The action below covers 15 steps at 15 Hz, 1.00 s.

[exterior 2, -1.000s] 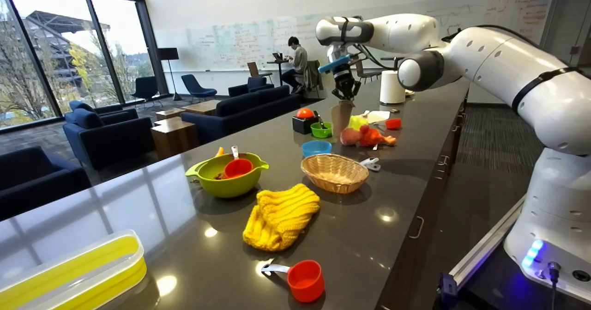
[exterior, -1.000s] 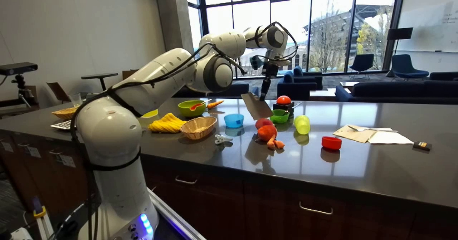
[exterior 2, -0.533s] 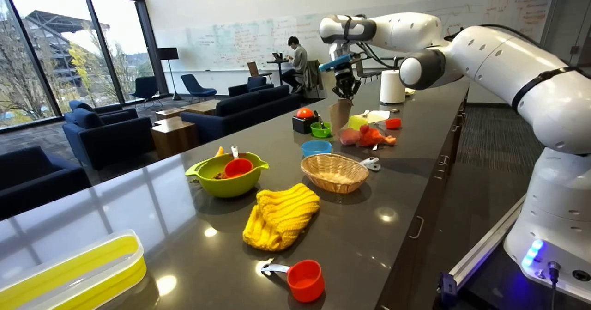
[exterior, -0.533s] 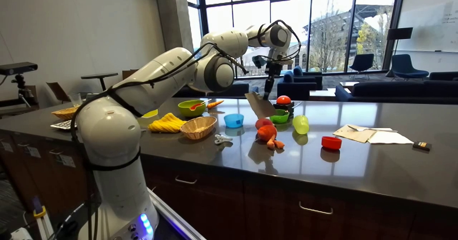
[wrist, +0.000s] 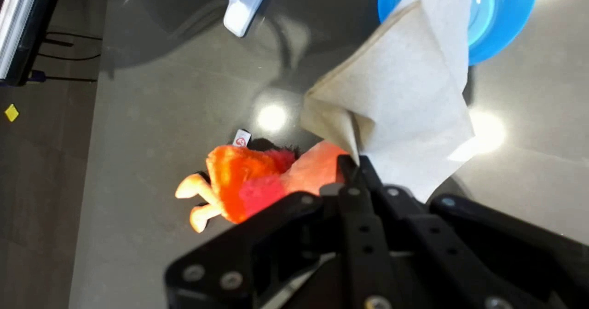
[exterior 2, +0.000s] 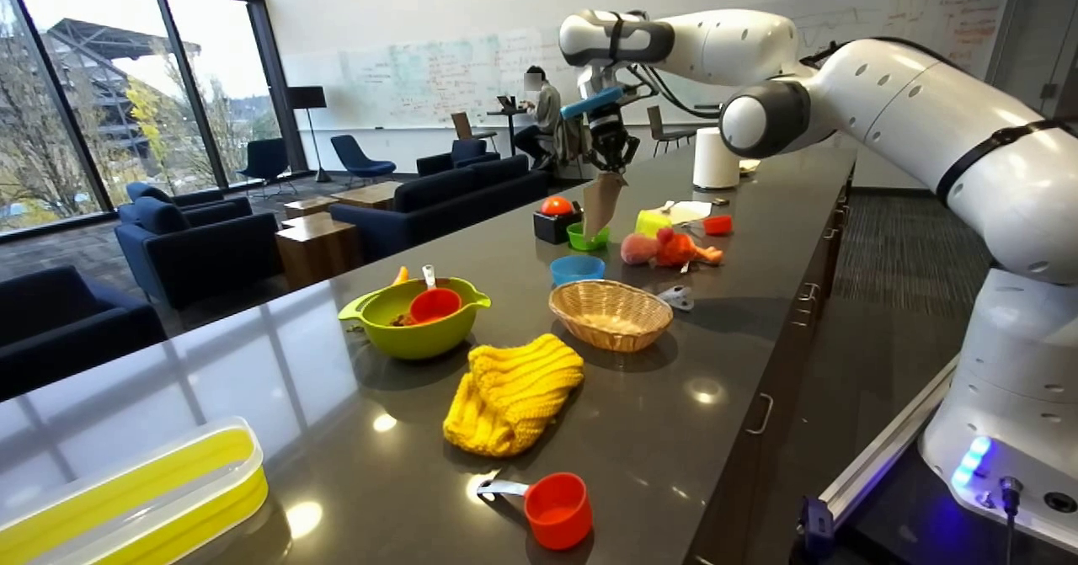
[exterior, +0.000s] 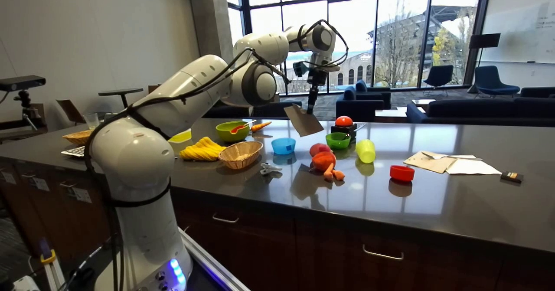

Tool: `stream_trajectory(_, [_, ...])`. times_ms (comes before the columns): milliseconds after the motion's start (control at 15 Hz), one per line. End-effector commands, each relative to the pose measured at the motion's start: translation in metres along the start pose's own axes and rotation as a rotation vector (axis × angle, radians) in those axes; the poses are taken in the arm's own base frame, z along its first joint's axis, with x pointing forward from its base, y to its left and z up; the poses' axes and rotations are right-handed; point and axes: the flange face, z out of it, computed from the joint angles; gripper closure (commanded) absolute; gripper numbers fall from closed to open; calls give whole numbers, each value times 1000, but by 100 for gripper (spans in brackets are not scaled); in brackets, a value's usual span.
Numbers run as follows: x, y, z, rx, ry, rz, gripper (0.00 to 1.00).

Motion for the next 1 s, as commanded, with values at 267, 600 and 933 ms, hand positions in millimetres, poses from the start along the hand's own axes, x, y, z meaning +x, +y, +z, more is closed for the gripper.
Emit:
stream_trajectory(267, [-31,2,-14,-87,72,-171,100])
stream_trajectory(600, [-15,10,-12,-125,104,-176,100])
stream_trajectory(933, [5,25,-18,-108,102,-107,100])
